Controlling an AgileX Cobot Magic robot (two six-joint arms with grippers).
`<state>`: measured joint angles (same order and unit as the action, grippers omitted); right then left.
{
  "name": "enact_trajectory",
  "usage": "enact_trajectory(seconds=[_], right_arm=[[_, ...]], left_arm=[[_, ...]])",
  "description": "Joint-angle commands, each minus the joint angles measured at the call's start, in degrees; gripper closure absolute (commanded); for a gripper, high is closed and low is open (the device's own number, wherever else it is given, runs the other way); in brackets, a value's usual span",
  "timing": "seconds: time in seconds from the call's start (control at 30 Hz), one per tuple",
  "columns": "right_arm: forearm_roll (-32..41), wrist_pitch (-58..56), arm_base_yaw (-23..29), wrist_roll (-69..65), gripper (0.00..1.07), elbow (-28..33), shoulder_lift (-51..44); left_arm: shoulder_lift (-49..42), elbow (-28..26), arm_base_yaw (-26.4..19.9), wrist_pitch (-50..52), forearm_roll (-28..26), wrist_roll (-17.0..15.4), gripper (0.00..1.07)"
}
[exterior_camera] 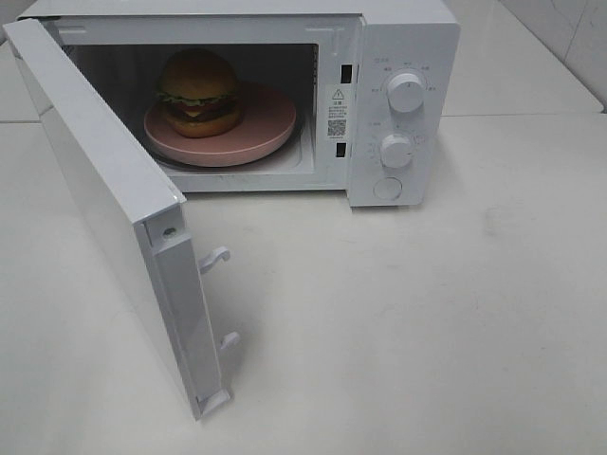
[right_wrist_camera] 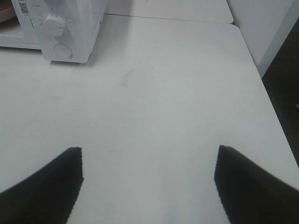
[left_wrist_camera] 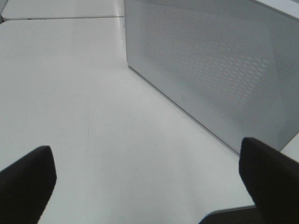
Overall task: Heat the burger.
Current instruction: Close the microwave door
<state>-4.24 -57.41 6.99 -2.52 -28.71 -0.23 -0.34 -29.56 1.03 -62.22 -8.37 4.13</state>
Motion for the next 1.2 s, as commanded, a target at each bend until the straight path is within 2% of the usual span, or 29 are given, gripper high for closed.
enact_trajectory(seconds=[0.03, 1.2], right_arm=[[0.0, 0.46, -0.34, 0.4, 0.31, 0.17, -1.83], [0.0, 0.46, -0.29, 0.4, 0.32, 0.17, -1.83]], left_arm=[[-0.23, 0.0, -0.06, 0.8, -0.23, 0.11, 0.06], [-0.23, 0.0, -0.06, 0.8, -0.29, 0.11, 0.07]])
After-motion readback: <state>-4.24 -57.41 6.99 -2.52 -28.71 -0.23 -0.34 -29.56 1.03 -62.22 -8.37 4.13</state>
